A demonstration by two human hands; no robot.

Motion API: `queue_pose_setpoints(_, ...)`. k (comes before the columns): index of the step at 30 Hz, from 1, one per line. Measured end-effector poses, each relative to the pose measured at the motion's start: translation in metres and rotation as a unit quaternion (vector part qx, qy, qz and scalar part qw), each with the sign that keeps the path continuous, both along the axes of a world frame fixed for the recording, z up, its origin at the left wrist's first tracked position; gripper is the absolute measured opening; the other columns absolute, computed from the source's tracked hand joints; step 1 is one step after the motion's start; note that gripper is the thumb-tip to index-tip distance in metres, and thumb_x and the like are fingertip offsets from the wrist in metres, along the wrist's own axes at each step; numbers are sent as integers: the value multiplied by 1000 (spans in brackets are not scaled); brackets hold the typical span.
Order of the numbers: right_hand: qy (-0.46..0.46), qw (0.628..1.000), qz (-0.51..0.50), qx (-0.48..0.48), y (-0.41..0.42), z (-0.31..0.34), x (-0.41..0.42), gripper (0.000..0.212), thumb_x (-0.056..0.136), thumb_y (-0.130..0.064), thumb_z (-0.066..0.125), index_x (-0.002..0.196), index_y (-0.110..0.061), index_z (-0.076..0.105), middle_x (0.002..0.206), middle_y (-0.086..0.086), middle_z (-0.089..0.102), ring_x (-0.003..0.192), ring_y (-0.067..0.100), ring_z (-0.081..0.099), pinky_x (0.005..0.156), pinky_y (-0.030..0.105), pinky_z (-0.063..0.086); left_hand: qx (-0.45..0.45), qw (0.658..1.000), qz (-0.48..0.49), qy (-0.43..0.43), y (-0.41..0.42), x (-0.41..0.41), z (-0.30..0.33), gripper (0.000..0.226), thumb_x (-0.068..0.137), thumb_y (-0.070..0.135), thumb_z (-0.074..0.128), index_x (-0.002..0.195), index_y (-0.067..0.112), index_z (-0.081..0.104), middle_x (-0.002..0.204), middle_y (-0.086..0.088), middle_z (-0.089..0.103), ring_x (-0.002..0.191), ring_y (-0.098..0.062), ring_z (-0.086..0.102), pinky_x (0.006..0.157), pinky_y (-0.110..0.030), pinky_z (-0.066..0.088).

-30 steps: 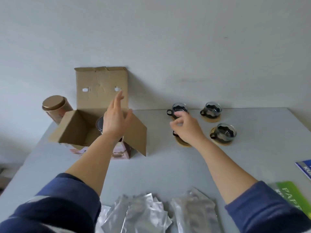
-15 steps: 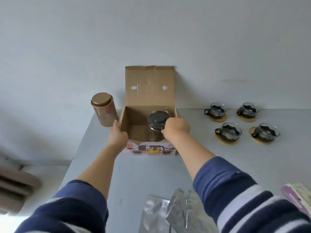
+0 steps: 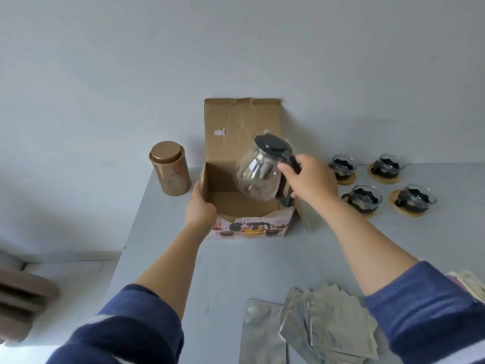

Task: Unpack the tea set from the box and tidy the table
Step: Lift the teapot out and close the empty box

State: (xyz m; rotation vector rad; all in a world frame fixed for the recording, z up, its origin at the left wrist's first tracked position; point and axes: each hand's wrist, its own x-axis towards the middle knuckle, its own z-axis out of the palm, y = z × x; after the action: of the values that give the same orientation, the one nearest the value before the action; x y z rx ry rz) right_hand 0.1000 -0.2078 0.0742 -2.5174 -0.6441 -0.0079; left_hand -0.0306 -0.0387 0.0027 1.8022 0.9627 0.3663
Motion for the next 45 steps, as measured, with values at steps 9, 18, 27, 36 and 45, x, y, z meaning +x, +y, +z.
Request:
queue_pose_setpoints(9,-8,992,-111,63,-46,25,57,36,90,-50,50,88,-15,57,65,0,71,51,14,69,67,39,58,121,986,-106,38,17,-31,-12,59,98,44,42,153,39,18,162,6,16,147,-18,24,115,-42,28)
queue_pose_setpoints(18,39,982,-184,-15,-47,-58,89,34,94,-45,47,102,-13,53,69,10,72,70,27,72,60,30,46,174,971,-151,64,25,-38,-13,122,52,80,70,146,56,-4,160,22,13,143,-15,32,100,-44,45)
queue_pose_setpoints(27,27,976,-214,-35,-38,-90,112,33,91,-46,51,95,-13,55,92,17,70,90,38,67,69,34,49,170,978,-122,12,22,-31,-24,118,60,60,81,150,50,5,156,18,24,140,-10,33,99,-36,41)
queue_pose_setpoints(36,125,956,-257,64,-45,-84,72,54,87,-48,58,120,-8,40,126,17,48,104,39,57,75,40,45,184,974,-119,53,28,-33,-26,119,55,74,73,149,51,4,152,10,23,132,-22,42,100,-45,47)
queue_pose_setpoints(45,505,724,-301,361,-37,-114,-23,38,98,-27,49,126,-3,40,96,18,66,74,28,67,67,38,53,241,961,-83,106,37,-51,-17,121,51,81,67,151,39,14,158,13,6,141,-31,29,106,-54,38)
